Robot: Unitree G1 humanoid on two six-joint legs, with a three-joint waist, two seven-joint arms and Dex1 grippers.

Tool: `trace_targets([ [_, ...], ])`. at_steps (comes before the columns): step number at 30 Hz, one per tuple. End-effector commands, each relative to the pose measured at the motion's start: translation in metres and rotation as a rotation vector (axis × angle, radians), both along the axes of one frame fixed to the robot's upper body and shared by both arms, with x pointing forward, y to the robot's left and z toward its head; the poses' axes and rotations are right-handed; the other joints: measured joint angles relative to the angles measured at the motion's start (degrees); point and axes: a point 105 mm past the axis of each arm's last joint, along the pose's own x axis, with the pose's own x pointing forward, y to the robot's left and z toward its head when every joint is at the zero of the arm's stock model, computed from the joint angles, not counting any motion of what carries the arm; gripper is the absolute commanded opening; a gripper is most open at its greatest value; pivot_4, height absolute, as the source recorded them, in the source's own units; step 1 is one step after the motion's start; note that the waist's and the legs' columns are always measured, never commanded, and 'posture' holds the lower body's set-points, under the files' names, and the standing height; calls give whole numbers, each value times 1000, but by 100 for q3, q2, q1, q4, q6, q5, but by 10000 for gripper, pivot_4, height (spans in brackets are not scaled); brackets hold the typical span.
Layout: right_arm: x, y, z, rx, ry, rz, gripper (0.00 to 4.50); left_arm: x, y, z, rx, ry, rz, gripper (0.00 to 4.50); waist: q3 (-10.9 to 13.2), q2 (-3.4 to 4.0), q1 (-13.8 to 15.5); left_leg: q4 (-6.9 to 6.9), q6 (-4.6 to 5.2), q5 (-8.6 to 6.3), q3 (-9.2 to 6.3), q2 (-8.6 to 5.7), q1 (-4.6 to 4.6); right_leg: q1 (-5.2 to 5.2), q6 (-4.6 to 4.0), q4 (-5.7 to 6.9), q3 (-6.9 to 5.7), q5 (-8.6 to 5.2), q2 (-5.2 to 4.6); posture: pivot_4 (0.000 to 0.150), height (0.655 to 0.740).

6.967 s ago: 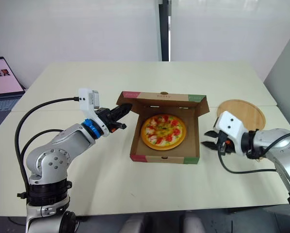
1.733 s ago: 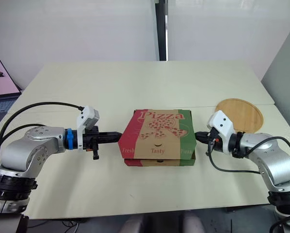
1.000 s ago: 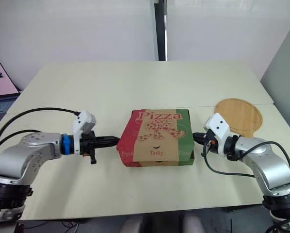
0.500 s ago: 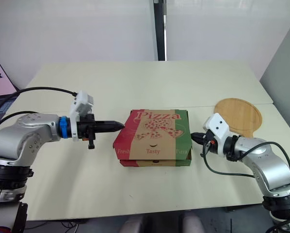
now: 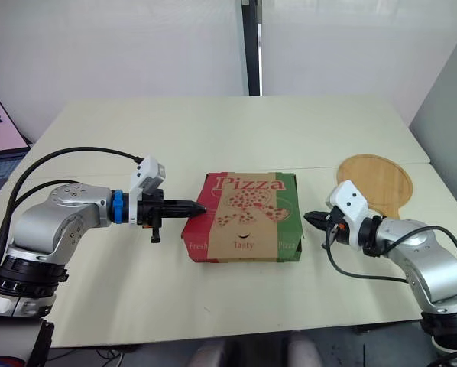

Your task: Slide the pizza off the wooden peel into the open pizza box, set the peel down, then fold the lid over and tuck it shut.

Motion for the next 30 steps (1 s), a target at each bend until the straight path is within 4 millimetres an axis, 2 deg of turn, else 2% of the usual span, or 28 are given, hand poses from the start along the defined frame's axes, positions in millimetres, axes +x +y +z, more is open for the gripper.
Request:
trace_targets([
  [1,-10,12,4,17,-4,63,0,2,-1,13,-24,-42,8,152,0,0,1,0,0,0,0,0,0,0,0,0,0,0,0,1500,7400],
  [12,-19,27,20,164,56,95,0,3,-1,11,-39,-35,16,152,0,0,-48,0,0,0,-3,0,0,0,0,1,-1,0,0,1500,7400],
  [21,-28,28,-10,137,152,44,0,2,-1,9,-43,-30,18,152,0,0,-61,0,0,0,-2,0,-1,0,0,1,0,0,0,1500,7400],
  [24,-26,22,-23,40,126,26,0,2,0,7,-38,-26,18,152,0,0,-61,0,0,0,-3,0,1,0,0,3,-1,0,0,1500,7400],
  [30,-26,11,-16,2,67,45,0,1,2,6,-31,-27,22,152,-2,-3,-59,2,0,0,-3,-2,0,0,0,2,0,0,0,1500,7400],
])
